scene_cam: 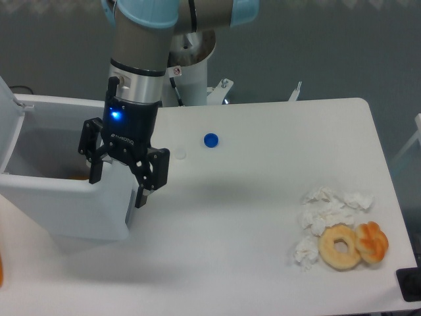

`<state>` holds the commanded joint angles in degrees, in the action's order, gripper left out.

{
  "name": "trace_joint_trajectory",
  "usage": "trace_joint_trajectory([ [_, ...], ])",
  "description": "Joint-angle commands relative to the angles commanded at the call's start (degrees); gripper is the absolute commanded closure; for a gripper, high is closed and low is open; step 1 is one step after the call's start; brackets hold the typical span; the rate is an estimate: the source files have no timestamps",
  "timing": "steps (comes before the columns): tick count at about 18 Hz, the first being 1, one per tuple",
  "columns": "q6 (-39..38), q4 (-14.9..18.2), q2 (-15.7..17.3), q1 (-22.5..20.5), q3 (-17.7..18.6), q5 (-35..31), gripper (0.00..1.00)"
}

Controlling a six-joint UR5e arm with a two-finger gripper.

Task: Close the trash can
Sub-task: 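Raise the open gripper out of the trash can and move it away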

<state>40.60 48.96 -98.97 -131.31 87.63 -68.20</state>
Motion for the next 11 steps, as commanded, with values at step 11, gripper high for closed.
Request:
trace_joint_trajectory([
  [11, -1.7, 0.0, 2.9, -1.1, -0.3, 0.4, 0.0],
])
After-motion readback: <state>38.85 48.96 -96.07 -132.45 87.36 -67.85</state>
